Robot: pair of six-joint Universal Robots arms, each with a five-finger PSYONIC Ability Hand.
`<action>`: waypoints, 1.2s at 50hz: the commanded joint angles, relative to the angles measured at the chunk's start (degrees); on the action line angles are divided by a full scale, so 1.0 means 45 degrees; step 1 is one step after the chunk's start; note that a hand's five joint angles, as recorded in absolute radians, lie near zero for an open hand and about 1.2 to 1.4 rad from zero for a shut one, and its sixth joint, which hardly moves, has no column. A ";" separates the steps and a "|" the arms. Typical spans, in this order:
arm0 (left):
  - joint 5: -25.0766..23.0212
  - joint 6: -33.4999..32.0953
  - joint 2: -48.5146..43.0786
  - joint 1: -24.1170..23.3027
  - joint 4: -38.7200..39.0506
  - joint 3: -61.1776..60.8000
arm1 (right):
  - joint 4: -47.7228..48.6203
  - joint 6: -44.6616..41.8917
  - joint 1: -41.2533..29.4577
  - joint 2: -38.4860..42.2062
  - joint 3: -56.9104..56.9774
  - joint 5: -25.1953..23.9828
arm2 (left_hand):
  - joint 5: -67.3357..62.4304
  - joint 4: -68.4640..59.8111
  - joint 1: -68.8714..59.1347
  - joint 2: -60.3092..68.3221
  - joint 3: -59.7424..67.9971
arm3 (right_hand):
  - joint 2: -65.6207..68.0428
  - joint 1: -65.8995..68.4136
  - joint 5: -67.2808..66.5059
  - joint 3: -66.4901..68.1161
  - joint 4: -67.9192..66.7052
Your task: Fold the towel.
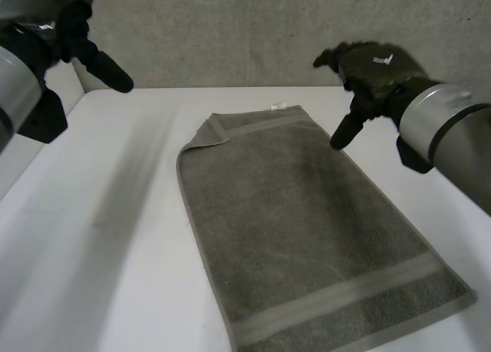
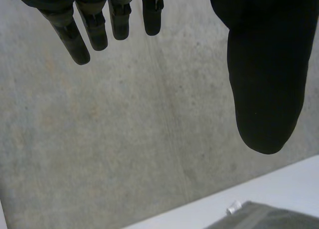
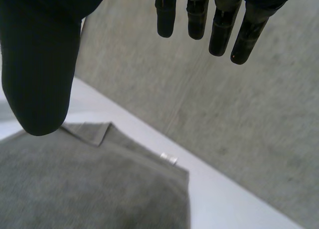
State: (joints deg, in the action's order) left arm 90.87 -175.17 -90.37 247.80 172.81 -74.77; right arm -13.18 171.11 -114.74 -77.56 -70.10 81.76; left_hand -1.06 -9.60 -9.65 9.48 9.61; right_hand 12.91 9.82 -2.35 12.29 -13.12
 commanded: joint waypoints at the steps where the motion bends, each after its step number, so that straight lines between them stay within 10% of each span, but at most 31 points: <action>1: 0.0001 -0.0194 -0.1945 0.0032 0.0094 0.0442 | -0.0019 -0.0308 0.0224 0.1997 0.0013 0.0519 | 0.0001 -0.0325 -0.0313 0.0351 0.0322 | -0.0647 0.0039 0.0523 -0.0508 0.0693; 21: 0.0021 -0.1093 -0.3511 0.0032 0.0466 0.0443 | 0.5370 -0.0406 0.2822 0.3894 -0.4420 0.1655 | 0.0114 -0.0212 -0.0201 0.0239 0.0209 | 0.4938 0.5623 -0.5061 0.5076 -0.4891; 60: 0.0040 -0.1113 -0.3629 -0.0007 0.0524 0.0346 | 0.5430 -0.0641 0.3507 0.5458 -0.4031 0.0151 | 0.0151 -0.0175 -0.0164 0.0202 0.0172 | 1.1521 1.2206 -1.1644 1.1659 -1.1474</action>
State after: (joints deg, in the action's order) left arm 91.05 -180.18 -106.74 247.80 175.08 -73.09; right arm 11.12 168.27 -98.95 -53.36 -88.58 82.35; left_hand -1.06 -9.46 -9.48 9.38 9.50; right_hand 54.42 46.42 -42.93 54.96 -54.99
